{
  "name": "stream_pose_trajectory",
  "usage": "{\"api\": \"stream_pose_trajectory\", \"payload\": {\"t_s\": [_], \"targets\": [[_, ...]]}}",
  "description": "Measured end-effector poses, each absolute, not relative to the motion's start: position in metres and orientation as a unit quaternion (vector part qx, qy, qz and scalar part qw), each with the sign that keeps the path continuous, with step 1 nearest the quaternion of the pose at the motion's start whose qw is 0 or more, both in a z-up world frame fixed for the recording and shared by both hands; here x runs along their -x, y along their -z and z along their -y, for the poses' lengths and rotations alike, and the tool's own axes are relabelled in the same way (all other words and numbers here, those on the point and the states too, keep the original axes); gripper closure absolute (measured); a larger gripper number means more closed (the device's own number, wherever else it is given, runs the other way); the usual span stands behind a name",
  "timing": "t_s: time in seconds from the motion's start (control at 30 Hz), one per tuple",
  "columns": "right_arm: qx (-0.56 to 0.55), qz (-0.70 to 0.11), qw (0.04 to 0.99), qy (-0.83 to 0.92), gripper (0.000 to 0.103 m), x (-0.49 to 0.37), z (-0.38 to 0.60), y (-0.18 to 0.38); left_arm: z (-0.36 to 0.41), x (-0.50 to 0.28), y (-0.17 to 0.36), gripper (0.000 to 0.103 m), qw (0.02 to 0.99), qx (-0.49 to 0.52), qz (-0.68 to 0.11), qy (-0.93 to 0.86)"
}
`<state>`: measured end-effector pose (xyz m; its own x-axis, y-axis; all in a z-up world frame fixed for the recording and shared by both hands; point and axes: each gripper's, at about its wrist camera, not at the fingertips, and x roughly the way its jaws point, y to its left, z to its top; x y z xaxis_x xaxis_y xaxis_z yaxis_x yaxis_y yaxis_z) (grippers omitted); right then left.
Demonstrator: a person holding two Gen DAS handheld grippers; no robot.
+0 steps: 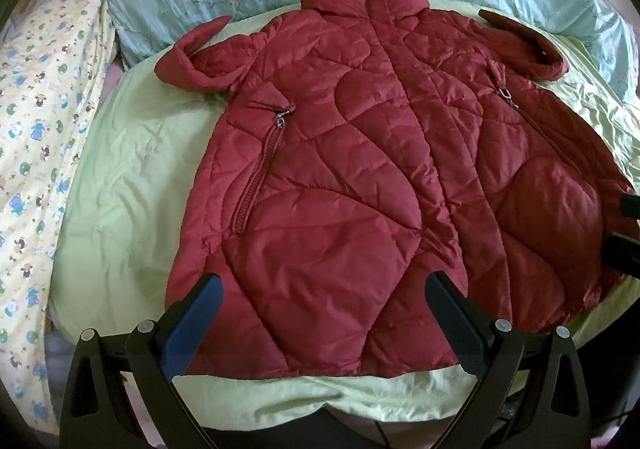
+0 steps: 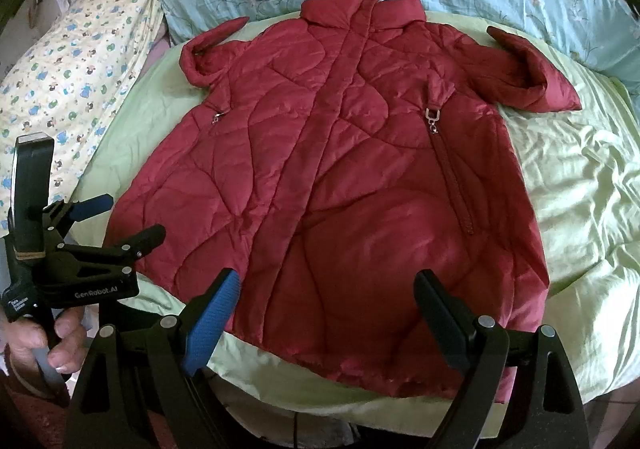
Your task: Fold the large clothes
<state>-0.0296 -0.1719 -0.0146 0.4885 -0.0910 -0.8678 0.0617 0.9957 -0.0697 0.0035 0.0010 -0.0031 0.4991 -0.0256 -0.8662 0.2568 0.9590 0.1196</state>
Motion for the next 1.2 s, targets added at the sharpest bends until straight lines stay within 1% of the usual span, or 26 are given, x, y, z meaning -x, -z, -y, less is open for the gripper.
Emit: {"api": "stream_pose_trajectory", "payload": {"t_s": [0.17, 0.4, 0.53, 0.63, 0.87, 1.1, 1.2], "targets": [[0.011, -0.506, 0.862, 0.042, 0.013, 0.029, 0.172, 0.015, -0.001, -0.006, 0.005, 0.001, 0.859, -0.131, -0.489, 0.074], [0.018, -0.507, 0.86, 0.05, 0.013, 0.024, 0.174, 0.016, 0.0, -0.013, 0.011, 0.001, 0.849, -0.132, -0.507, 0.076], [0.022, -0.512, 0.857, 0.06, 0.013, 0.015, 0.179, 0.018, -0.004, -0.02, 0.013, 0.001, 0.852, -0.114, -0.502, 0.089], [0.028, -0.501, 0.862, 0.071, 0.013, 0.008, 0.189, 0.015, -0.009, -0.031, 0.016, 0.001, 0.854, -0.101, -0.502, 0.094], [0.019, -0.443, 0.89, 0.101, 0.013, -0.017, 0.227, -0.005, -0.021, -0.065, 0.021, 0.001, 0.862, -0.089, -0.493, 0.08], [0.002, -0.454, 0.881, 0.131, 0.013, -0.058, 0.27, -0.024, -0.018, -0.097, 0.027, 0.001, 0.86, -0.085, -0.498, 0.074], [0.005, -0.444, 0.885, 0.139, 0.013, -0.076, 0.285, -0.038, -0.015, -0.108, 0.029, 0.001, 0.859, -0.086, -0.499, 0.075]]}}
